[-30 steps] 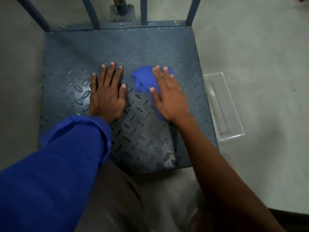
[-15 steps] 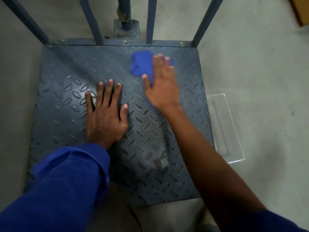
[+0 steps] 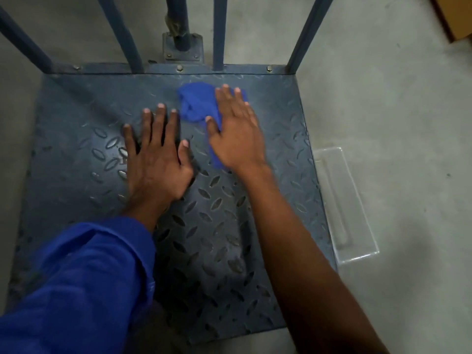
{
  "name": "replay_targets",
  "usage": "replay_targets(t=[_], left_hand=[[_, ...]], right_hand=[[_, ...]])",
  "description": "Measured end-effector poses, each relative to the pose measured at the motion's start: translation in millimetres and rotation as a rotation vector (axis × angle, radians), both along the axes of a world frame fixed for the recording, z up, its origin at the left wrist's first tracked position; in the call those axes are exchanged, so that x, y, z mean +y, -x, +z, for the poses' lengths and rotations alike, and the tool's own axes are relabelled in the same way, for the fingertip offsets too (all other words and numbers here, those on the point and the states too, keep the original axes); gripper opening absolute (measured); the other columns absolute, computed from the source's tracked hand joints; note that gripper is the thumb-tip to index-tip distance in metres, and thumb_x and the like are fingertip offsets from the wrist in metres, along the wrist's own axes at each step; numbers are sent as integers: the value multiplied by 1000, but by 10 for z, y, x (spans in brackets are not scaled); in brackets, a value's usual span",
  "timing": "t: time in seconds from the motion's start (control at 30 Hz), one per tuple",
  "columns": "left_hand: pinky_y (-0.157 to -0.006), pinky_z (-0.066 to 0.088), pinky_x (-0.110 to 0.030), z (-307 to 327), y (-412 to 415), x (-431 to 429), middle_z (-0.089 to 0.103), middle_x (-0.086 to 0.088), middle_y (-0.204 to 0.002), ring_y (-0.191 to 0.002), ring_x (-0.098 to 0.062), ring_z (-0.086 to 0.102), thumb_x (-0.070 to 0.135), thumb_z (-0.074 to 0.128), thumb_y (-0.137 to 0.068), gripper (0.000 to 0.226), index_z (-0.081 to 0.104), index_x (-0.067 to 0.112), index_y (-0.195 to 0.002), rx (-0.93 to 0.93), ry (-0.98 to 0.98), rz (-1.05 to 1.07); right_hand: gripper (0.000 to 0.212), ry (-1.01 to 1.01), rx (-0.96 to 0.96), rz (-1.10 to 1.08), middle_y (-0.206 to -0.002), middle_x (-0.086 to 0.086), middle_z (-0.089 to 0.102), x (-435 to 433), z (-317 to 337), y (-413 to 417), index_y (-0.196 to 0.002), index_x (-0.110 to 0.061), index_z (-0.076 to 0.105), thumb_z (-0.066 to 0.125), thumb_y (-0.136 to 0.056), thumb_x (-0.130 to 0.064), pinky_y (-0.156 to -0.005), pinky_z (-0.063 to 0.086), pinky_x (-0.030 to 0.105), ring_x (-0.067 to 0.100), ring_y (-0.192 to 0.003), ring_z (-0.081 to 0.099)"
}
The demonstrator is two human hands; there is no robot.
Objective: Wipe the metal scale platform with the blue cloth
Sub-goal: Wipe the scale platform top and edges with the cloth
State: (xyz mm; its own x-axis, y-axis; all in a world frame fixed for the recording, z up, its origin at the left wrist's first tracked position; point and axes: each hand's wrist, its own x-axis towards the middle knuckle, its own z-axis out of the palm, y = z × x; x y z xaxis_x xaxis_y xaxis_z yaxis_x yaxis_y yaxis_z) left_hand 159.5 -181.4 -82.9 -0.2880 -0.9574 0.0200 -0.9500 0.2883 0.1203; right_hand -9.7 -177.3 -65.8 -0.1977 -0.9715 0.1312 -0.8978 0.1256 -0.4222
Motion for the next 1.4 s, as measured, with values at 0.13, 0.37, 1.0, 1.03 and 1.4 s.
replay_targets(t=[0.13, 0.37, 1.0, 1.03, 1.4], left_hand=[[-132, -3, -56, 2, 67, -28, -3, -6, -179, -165, -25, -5, 44, 4, -106, 70, 3, 17, -171, -8, -18, -14], [-133, -4, -53, -5, 164, -92, 3, -7, -179, -165, -23, -3, 40, 13, -108, 69, 8, 12, -170, 33, -20, -1], [-131, 15, -58, -54, -376, 383, 23, -21, -173, -162, -36, 20, 32, 27, -109, 65, 27, -2, -164, 81, 90, -327], [-131, 15, -57, -38, -372, 402, 23, -21, -173, -162, -35, 20, 32, 27, -108, 65, 26, -2, -165, 75, 88, -322], [-132, 8, -55, 43, -371, 454, 16, -14, -177, -165, -30, 11, 39, 21, -107, 70, 18, 4, -168, 98, 6, -270]], right_hand=[[66, -59, -66, -469, -172, 11, 20, 212, -19, 626, -164, -9, 21, 41, -108, -38, -132, 12, 43, 29, -161, 12], [69, -109, 36, -113, -174, 12, 10, -351, 67, 59, -165, -8, 13, 35, -110, -42, -132, 4, 43, 30, -162, 3], [64, -42, 24, -115, -172, 8, 21, 1054, -20, -533, -164, -10, 24, 35, -108, -40, -131, 13, 43, 24, -162, 10], [64, -42, 10, -140, -173, 7, 20, 1278, -22, -523, -164, -11, 23, 35, -108, -40, -131, 12, 42, 22, -162, 9], [66, -130, -25, -228, -173, 11, 15, 1089, 56, -411, -165, -9, 18, 35, -109, -40, -131, 12, 48, 29, -162, 6]])
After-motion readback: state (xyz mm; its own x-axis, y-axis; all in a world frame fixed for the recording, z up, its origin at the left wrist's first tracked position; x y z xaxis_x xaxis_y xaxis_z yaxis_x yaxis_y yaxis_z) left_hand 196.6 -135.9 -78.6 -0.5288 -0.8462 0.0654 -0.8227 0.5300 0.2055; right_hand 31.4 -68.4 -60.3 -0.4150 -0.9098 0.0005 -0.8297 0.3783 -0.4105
